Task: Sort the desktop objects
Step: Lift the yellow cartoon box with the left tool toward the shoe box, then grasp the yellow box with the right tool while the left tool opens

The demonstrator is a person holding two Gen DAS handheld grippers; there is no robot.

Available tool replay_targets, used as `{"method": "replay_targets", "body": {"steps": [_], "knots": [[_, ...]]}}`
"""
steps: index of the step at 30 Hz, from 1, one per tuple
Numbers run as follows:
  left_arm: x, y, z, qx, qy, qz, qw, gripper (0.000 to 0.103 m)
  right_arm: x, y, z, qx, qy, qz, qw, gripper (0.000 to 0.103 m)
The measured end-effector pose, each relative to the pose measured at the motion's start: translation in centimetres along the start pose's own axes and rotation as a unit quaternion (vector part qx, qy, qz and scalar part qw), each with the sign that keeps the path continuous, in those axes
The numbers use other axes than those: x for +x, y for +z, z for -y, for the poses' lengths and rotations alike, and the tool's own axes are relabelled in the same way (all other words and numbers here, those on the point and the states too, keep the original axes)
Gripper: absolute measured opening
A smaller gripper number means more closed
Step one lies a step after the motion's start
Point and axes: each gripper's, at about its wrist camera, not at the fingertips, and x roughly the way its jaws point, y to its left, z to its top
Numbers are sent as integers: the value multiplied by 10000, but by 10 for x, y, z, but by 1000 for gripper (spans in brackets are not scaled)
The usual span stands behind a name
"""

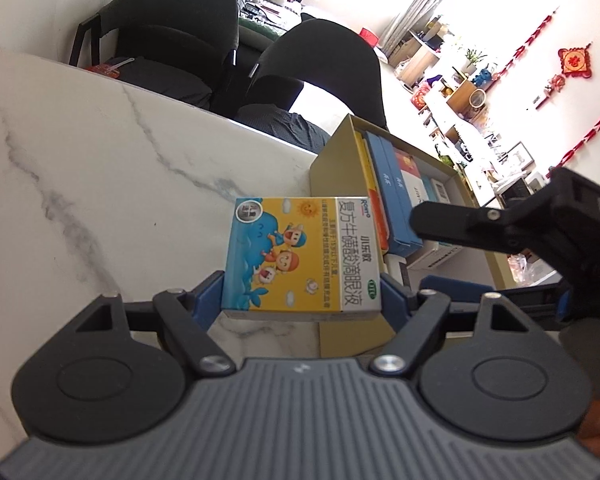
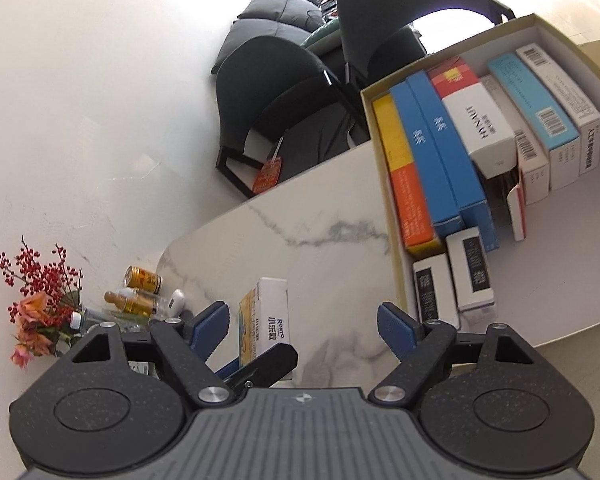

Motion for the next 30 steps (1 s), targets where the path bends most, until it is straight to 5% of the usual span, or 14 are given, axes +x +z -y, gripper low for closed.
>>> {"method": "replay_targets", "body": {"steps": [24,27,29,30], "knots": [[-19,-14,-27,-385,-426,149,9982,79,33,-15,-30,-168,142,-413,9989,80],[-19,-13,-27,-398,-533,140,9977,79,38,-16,-32,-212,114,-497,9985,67],[-18,-13,-27,-389,-578,113,9975,79,42,-17,-31,-185,128,-631,9978,43],[-17,-12,-27,-373,-596,91,9975,80,44,-18,-30,-151,155,-693,9974,39]]}}
